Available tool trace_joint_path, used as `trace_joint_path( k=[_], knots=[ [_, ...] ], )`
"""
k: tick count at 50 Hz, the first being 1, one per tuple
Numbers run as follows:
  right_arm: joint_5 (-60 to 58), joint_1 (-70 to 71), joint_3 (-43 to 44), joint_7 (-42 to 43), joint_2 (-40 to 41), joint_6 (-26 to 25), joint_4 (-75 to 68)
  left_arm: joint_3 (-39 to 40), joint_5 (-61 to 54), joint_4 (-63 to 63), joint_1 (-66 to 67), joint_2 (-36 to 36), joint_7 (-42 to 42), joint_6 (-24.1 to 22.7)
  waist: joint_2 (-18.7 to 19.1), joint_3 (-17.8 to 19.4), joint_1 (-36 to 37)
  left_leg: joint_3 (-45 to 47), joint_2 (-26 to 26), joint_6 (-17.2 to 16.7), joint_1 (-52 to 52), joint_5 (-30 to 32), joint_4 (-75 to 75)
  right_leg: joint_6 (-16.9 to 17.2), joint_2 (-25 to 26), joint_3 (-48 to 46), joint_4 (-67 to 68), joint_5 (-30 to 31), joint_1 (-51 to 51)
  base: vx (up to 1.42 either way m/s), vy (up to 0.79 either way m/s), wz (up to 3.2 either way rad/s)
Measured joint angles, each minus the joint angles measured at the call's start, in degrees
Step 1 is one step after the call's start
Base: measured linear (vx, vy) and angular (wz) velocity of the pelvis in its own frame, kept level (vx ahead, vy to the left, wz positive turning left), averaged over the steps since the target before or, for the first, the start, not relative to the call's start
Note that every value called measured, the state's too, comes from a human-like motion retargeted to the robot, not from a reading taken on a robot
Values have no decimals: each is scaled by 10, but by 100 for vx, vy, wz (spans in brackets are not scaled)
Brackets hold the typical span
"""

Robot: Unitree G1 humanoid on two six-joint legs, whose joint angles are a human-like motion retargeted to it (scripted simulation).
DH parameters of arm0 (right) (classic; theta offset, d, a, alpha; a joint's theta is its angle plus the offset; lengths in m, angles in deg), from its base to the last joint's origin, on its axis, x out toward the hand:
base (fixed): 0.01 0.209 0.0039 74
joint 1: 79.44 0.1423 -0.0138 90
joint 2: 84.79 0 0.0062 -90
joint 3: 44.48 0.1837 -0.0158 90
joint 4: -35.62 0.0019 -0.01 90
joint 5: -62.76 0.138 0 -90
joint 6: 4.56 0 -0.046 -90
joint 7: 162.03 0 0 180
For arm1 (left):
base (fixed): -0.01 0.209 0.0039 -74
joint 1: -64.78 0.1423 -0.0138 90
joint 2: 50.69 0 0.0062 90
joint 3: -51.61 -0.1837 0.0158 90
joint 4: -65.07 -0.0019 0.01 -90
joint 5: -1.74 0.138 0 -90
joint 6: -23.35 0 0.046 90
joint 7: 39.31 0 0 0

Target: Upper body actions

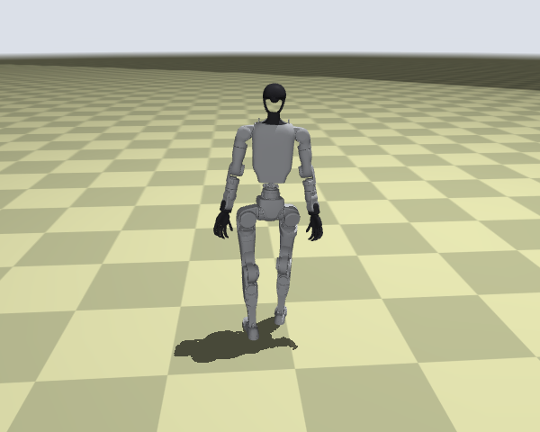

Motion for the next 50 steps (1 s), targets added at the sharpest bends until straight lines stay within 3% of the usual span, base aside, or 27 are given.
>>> trace_joint_path(
  k=[8, 11, 21, 27, 50],
  knots=[
    [-42, 5, -13, 23, 5, -5, 25, -28, 34, -3, -18, -20, -17, -1, 0, 8, -22, 9, -7, 15, 1, 3, -7, 37, -2, 64, 32, 8, -17, -10, 20, 5],
    [-43, 1, -10, 29, 5, -2, 30, -27, 27, -5, -22, -26, -17, -13, 2, 10, -27, 1, -6, 14, 3, 3, -4, 34, 6, 92, 35, -4, -10, -2, 12, 23],
    [-29, 12, -7, 26, 3, -21, 6, 3, -52, -3, -5, -17, -3, -31, 0, 2, 5, 18, -6, 23, 8, -2, -5, 14, -18, -11, 37, -9, 42, -2, 8, -24],
    [-36, 11, -12, 29, 8, -14, 20, 0, -56, -19, 6, -16, -6, -28, -8, -4, 3, 19, -15, 27, 7, -5, -4, 41, -21, -59, 11, -15, 71, 0, 0, -5],
    [-30, -1, 0, 32, 8, -10, 6, -16, -47, -2, 6, 6, 24, -44, -7, -13, 9, 10, -23, 36, 10, -14, 3, 34, -24, -50, 1, -15, 72, 2, -3, -4]
  ],
)
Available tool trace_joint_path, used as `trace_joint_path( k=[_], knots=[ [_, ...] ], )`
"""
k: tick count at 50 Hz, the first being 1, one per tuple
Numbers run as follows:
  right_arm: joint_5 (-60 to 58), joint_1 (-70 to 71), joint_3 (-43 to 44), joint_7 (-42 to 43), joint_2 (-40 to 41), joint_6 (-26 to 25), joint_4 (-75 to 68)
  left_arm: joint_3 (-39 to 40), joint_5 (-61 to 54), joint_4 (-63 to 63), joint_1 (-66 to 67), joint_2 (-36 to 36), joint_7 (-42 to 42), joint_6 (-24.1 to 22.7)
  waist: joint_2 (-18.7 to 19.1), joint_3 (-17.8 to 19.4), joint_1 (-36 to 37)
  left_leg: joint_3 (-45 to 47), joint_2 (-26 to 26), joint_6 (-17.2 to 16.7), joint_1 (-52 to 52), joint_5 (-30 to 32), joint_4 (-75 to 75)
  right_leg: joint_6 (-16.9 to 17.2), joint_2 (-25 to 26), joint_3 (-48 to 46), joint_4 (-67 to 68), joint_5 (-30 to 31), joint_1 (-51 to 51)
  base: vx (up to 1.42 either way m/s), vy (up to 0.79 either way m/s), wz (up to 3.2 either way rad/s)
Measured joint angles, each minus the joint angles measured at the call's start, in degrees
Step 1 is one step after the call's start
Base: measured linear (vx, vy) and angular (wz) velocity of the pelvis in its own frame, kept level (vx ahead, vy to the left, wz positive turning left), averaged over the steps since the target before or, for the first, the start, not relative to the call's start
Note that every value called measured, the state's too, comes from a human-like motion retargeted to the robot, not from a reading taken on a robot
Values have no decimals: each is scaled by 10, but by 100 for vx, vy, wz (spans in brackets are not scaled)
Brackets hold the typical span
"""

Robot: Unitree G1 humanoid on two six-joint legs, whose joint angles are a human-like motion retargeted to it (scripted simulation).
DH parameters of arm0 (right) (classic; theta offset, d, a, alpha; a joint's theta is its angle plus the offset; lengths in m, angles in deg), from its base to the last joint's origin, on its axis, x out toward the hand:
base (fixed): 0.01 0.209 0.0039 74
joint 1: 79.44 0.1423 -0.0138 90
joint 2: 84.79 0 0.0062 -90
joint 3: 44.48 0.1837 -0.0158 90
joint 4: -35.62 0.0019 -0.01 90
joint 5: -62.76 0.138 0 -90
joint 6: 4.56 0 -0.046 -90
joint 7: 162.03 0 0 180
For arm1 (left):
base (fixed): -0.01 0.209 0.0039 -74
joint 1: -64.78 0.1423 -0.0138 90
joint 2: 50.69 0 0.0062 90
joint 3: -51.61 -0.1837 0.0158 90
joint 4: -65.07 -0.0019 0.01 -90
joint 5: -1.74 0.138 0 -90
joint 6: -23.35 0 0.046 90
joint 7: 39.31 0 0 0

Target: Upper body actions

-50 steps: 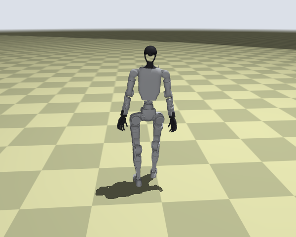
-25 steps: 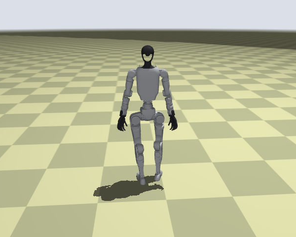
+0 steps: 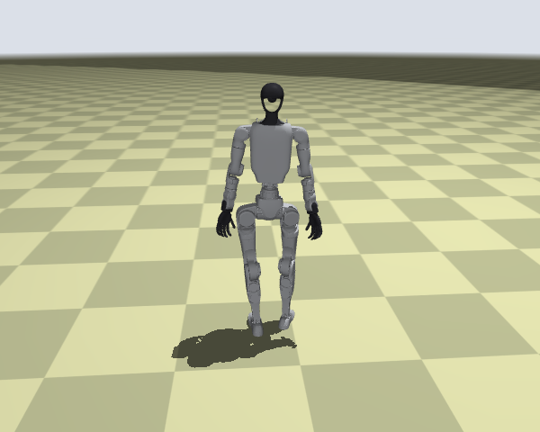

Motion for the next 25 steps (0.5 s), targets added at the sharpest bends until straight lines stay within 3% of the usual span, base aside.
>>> trace_joint_path(
  k=[11, 18, 25],
  knots=[
    [15, -9, 10, 1, 1, 1, 4, 1, 6, -4, -6, 1, 4, -2, 13, -6, -5, 13, 14, -11, 1, 6, -4, -8, 6, 2, 29, -18, -13, 4, -5, -5],
    [5, -17, 3, 17, 1, 13, 17, 11, 17, -5, -7, -3, 8, 2, 16, -13, 5, 28, 23, -25, -5, 10, -4, -14, 16, 14, 49, -59, -22, 4, -11, -14],
    [6, -16, 1, 11, -3, 13, -6, 31, 3, -8, 9, -9, 14, 0, 19, -18, 5, 30, 38, -46, -10, 15, 7, -32, 28, 8, 18, -52, -10, 7, -20, 6]
  ],
)
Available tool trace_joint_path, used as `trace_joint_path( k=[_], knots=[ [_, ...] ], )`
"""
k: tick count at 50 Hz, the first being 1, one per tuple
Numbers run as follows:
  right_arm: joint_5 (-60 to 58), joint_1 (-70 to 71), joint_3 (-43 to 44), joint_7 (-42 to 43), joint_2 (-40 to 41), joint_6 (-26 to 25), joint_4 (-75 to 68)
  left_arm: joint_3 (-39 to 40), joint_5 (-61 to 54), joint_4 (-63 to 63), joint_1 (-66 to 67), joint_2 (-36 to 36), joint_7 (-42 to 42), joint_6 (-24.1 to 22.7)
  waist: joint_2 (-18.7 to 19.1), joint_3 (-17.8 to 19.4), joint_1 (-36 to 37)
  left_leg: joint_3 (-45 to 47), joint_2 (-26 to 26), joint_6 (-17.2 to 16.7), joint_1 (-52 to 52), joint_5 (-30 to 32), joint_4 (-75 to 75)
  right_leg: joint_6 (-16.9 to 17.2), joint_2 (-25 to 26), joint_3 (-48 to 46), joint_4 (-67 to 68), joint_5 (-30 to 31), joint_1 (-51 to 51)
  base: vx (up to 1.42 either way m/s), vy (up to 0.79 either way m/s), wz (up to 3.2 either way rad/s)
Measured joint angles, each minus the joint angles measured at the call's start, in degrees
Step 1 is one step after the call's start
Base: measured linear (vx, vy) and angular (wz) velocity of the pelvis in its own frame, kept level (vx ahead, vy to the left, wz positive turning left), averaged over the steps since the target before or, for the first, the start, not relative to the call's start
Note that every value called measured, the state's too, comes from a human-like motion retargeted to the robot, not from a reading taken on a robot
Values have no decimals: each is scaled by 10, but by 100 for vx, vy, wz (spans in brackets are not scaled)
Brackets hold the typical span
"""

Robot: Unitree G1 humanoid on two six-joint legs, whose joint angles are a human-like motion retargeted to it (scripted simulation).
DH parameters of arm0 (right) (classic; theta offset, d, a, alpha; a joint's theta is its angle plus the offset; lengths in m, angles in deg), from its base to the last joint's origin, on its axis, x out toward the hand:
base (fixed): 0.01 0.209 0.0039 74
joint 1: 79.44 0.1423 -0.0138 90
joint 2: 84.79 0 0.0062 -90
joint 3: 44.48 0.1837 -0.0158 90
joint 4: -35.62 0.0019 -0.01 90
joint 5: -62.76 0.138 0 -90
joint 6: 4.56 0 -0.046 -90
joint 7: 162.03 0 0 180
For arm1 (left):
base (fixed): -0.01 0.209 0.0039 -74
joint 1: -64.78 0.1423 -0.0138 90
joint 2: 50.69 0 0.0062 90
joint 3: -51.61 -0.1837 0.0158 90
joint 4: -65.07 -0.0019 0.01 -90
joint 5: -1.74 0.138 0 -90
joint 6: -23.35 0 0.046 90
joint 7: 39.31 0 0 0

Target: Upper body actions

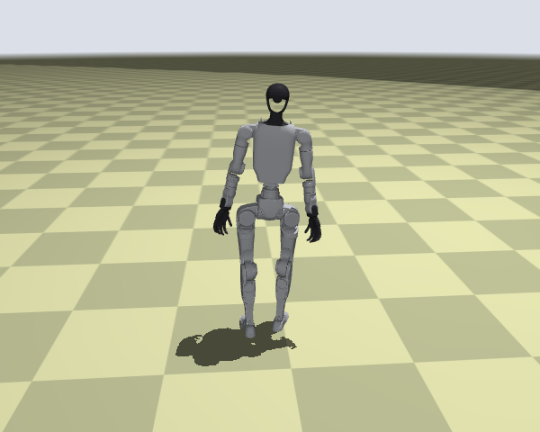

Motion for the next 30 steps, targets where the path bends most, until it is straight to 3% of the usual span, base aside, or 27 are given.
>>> trace_joint_path(
  k=[7, 11, 15, 17, 21, 26, 30],
  knots=[
    [25, 28, -13, 13, 7, 6, -22, 17, -7, -26, 12, -17, 0, 6, -10, 0, -14, 3, 15, -34, -42, 7, 74, -19, 9, -4, -34, -3, 12, 4, -27, 8],
    [40, 43, -17, 21, 13, 11, -22, 19, -3, -33, 18, -17, -2, 11, -29, -4, -18, -13, 3, -63, -125, 73, 201, -21, -11, -6, -43, -7, 11, 1, -23, 19],
    [46, 62, -23, 17, 14, 10, -22, 20, 6, -32, 31, -7, 1, 12, -48, -7, -9, -26, -28, -42, -201, 137, 307, -23, -27, 1, -36, -14, 2, 4, -15, -2],
    [43, 70, -22, 18, 14, 7, -22, 24, 15, -32, 40, 0, 1, 13, -50, -10, -1, -8, -27, -43, -222, 123, 313, -25, -27, 6, -33, -17, -2, 12, -15, -16],
    [42, 81, -21, 23, 14, 15, -22, 23, 31, -41, 57, 7, 0, 16, -41, -3, 17, -47, -56, -47, -233, 107, 221, -30, -5, 13, -41, -21, 9, 17, -12, -27],
    [45, 87, -23, 17, 10, 21, -20, 25, 68, -46, 74, 5, -4, 21, -26, 22, 48, -4, -32, -16, -225, 126, 66, -32, 33, 23, -55, -30, 43, 23, -8, -35],
    [35, 93, -21, 10, 5, 14, -20, 33, 90, -47, 87, -5, -5, 19, -22, 36, 52, 3, -57, 1, -211, 95, -30, -28, 49, 21, -62, -39, 69, 33, -3, -3]
  ],
)
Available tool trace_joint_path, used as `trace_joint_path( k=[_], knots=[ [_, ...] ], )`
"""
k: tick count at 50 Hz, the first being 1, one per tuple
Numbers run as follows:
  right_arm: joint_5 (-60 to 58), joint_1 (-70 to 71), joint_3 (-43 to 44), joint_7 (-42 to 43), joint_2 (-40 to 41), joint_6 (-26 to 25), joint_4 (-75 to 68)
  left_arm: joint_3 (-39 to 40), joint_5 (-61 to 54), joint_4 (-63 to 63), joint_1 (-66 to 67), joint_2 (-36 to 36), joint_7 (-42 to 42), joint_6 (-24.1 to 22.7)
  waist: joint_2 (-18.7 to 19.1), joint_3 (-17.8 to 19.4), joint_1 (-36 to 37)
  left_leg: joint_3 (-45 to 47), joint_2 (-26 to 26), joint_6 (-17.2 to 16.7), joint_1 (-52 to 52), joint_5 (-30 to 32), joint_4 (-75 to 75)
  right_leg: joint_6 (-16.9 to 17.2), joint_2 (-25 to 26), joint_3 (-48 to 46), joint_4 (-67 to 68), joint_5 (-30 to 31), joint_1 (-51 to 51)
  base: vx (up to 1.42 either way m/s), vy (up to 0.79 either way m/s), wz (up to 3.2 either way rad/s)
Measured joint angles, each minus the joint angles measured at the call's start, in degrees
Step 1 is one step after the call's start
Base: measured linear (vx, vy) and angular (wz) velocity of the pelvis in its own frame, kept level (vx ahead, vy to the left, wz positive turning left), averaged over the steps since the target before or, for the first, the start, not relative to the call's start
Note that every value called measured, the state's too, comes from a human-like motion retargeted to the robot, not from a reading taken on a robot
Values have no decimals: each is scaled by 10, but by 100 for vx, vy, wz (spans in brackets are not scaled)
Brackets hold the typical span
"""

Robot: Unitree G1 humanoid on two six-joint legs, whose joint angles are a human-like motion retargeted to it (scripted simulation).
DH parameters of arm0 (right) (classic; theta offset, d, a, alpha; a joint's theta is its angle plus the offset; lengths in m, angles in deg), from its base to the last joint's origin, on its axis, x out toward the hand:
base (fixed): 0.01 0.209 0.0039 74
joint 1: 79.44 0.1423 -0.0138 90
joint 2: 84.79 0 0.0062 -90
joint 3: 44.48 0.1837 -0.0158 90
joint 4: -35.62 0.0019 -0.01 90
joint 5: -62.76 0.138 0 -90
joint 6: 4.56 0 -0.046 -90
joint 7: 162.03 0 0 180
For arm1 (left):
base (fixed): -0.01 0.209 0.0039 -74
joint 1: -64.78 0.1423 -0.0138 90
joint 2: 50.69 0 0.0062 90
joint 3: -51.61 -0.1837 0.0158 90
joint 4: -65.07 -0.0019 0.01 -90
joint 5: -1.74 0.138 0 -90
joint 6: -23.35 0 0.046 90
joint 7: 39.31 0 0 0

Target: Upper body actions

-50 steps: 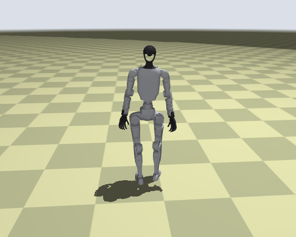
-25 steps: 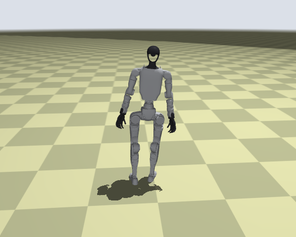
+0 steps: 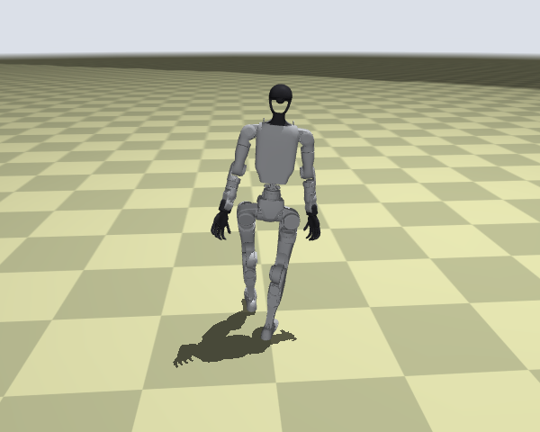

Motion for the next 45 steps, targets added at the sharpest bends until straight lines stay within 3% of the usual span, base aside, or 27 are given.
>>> trace_joint_path(
  k=[4, 7, 10, 13, 16, 20, 23, 27, 30, 35, 40, 43, 45],
  knots=[
    [-6, -5, -4, -5, -3, -2, 9, 13, -7, -11, 3, -15, -16, -2, -4, -2, -29, 3, -9, 50, 15, 29, -3, 11, -2, -22, 5, -11, 14, 43, 0, 41],
    [-5, -20, -4, -2, -4, 1, 23, 31, -22, -11, 4, -24, -32, 0, -9, 1, -14, -14, -6, 54, 26, 70, 2, 18, 2, -6, 21, -4, 29, 50, 3, -56],
    [-5, -39, 4, 0, -4, 5, 31, 42, -56, -4, 8, -27, -37, -7, -22, -10, -8, -47, -12, 59, 37, 52, 11, 36, -14, 1, 48, 26, 33, 64, 7, -37],
    [1, -56, 7, -3, -5, 5, 34, 42, -104, -2, -6, -24, -45, -11, -20, -19, -12, -24, -1, 64, 53, 27, 17, 47, -25, -2, 103, 99, 23, 54, 11, -18],
    [12, -64, 5, -7, -11, 12, 30, 26, -142, 5, -35, -18, -48, -18, -6, -20, -15, -30, 18, 64, 80, 0, 18, 35, -37, -19, 200, 190, -7, 47, 12, -4],
    [7, -60, 1, -4, -9, 1, 31, -2, -160, 28, -92, -14, -54, -31, 3, -19, -15, -39, 28, 73, 99, -32, 27, -15, -69, -26, 380, 269, -88, 41, 10, -26],
    [5, -60, 3, -2, -4, 2, 35, -27, -143, 52, -143, -13, -69, -33, 5, -14, -16, -41, 31, 72, 119, -44, 27, -12, -82, -26, 435, 205, -127, 31, 4, 11],
    [-4, -67, 1, -2, 1, 12, 40, -52, -137, 91, -195, -5, -57, -49, 8, -14, -36, -55, 32, 66, 143, -53, 26, 16, -68, 10, 387, 128, -165, 36, 0, 54],
    [-13, -66, -7, 2, 1, 8, 39, -65, -154, 124, -217, 0, -50, -68, 5, -17, -55, -62, 24, 64, 156, -63, 26, 38, -80, 14, 304, 110, -181, 36, -2, 42],
    [-21, -62, -11, 0, 6, 7, 39, -80, -171, 169, -237, 0, -58, -91, -13, -14, -80, -74, -2, 61, 191, -83, 23, 71, -111, 43, 134, 116, -206, 29, -6, 28],
    [-17, -68, -5, 1, 3, 11, 37, -85, -167, 159, -229, 5, -51, -94, -18, -10, -102, -91, -15, 56, 224, -104, 26, 101, -128, 101, 12, 198, -234, 40, -14, 32],
    [-14, -75, 2, -1, 0, 11, 27, -86, -154, 132, -213, 8, -55, -90, -6, -10, -108, -97, -2, 47, 238, -118, 29, 98, -137, 68, -18, 181, -237, 36, -15, 19],
    [-12, -78, 6, -3, -1, 10, 18, -84, -136, 110, -200, 9, -55, -86, -1, -13, -108, -98, 5, 41, 244, -126, 31, 75, -139, 41, -11, 184, -235, 46, -26, 8]
  ],
)
